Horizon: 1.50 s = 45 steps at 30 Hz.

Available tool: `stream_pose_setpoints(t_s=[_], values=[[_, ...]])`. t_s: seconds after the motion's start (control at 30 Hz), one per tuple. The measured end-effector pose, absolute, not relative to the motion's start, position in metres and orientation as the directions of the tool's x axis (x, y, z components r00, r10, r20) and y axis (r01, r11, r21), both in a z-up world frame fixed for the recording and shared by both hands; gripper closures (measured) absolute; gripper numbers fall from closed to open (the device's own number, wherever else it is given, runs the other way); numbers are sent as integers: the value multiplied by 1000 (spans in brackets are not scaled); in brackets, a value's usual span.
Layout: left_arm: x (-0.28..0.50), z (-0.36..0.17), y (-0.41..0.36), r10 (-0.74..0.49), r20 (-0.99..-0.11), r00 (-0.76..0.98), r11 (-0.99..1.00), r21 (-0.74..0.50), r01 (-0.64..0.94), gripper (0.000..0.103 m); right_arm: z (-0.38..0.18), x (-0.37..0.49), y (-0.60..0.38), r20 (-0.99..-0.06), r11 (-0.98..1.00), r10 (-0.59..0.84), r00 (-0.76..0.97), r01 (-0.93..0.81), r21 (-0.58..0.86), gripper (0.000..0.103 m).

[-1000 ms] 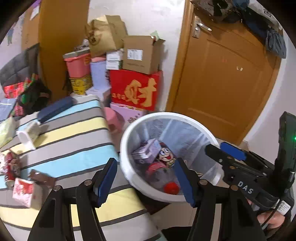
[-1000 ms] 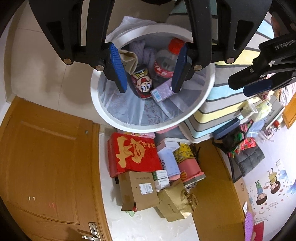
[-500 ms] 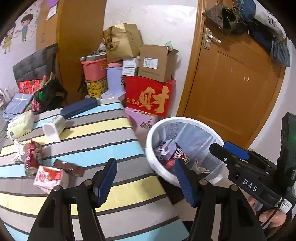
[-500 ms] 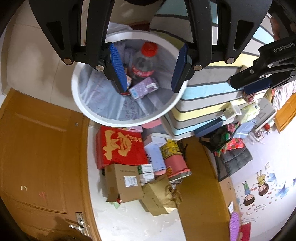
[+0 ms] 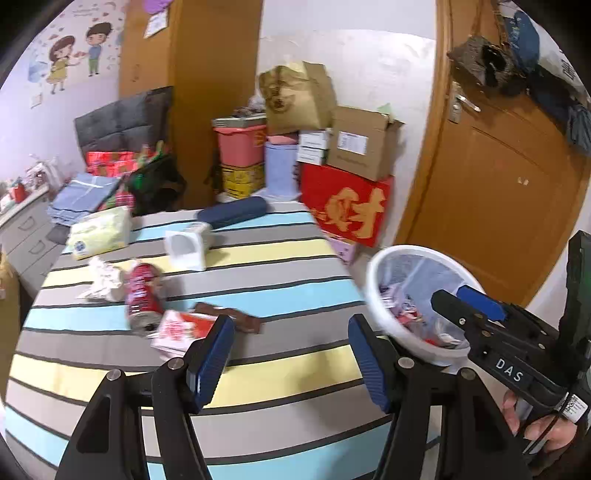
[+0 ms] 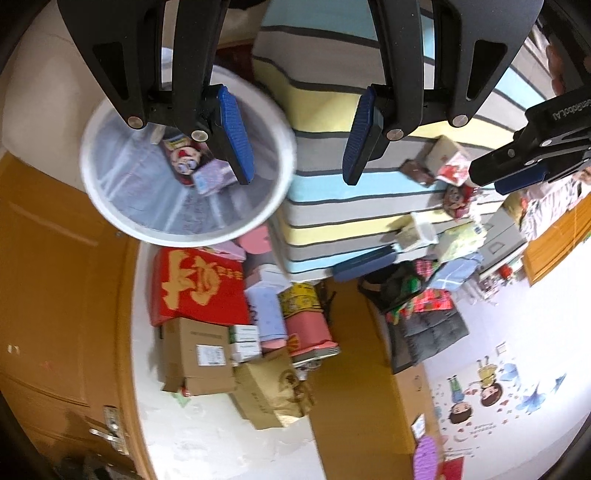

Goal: Collect trash
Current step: 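Move both open grippers back toward the trash on the bed, then grasp the pink strawberry milk carton with the right gripper while the left gripper grasps the red milk can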

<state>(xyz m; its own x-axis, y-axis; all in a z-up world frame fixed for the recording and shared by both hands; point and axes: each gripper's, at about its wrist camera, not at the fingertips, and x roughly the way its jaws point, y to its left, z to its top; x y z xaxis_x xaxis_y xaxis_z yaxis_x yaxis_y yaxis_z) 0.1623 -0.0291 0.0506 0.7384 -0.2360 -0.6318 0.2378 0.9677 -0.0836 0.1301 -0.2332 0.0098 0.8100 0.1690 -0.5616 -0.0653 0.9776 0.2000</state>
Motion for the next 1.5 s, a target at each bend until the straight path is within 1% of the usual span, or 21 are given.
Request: stream_pose_setpoints(t_s=[0.33, 0.43, 0.63, 0.77, 0.87, 1.0, 1.13, 1.2, 1.3, 1.43, 1.47, 1.5], values=[[162, 53, 53, -178, -622, 763, 984, -135, 120, 39, 8, 138, -183, -565, 966, 258, 784, -193, 173, 51], [163, 50, 77, -137, -627, 767, 989, -131, 69, 37, 6, 140, -169, -570, 957, 291, 769, -238, 167, 49], [169, 39, 111, -115, -651, 750, 989, -149, 23, 36, 2, 149, -134, -591, 927, 356, 724, -352, 128, 44], [176, 32, 125, -126, -664, 737, 986, -165, 20, 36, -2, 153, -116, -597, 904, 396, 698, -410, 121, 44], [181, 29, 131, -108, -673, 731, 989, -151, 8, 36, -3, 157, -105, -601, 884, 429, 675, -451, 124, 44], [191, 25, 137, -133, -680, 721, 985, -170, 21, 36, -7, 164, -89, -612, 848, 466, 639, -521, 101, 44], [203, 20, 140, -135, -690, 711, 986, -167, 26, 36, -13, 180, -78, -646, 799, 507, 570, -592, 105, 44], [211, 18, 142, -153, -696, 702, 982, -184, 32, 36, -16, 184, -73, -660, 788, 504, 557, -610, 86, 44], [223, 18, 141, -152, -701, 696, 985, -170, 44, 36, -18, 186, -65, -684, 778, 470, 558, -628, 22, 44], [235, 20, 143, -173, -698, 695, 980, -192, 51, 36, -20, 192, -59, -710, 738, 490, 506, -675, 29, 44], [237, 20, 143, -170, -697, 697, 981, -189, 50, 36, -20, 193, -58, -712, 733, 491, 502, -680, 26, 43], [240, 20, 143, -165, -698, 697, 982, -182, 50, 36, -21, 194, -57, -716, 726, 495, 492, -687, 29, 37]])
